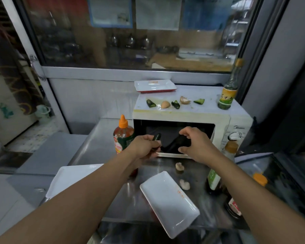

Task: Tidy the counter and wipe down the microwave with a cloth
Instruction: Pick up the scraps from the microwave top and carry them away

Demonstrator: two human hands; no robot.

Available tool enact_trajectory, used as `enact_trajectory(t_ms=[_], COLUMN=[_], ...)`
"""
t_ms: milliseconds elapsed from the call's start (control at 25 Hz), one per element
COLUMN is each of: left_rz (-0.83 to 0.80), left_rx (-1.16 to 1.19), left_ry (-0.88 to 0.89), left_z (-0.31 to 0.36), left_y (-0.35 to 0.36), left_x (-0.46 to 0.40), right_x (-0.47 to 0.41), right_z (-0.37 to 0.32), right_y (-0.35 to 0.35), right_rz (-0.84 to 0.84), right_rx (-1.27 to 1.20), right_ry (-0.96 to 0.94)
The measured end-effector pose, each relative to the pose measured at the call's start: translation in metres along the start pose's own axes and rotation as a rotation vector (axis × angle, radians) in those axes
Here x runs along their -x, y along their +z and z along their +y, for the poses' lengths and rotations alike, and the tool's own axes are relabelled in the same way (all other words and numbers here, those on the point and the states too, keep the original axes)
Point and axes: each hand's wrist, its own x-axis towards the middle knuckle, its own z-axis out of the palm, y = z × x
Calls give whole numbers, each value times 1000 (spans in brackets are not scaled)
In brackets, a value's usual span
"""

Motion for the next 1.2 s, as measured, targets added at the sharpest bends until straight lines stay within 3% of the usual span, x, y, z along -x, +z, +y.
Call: enact_trajectory(t_ms=[320,720,1200], left_rz=[-39,29,114], left_rx=[-24,-245,-222], left_ry=[45,145,137], left_z=[57,102,112], left_y=[3,-27,-13], left_x=[-42,-102,-134], right_x=[-49,-130,-177], right_z=[-7,-2,11], right_y=[-31,-24,-2], right_rz=[110,267,260], right_rx=[21,-31,65], right_ry=[45,204,205])
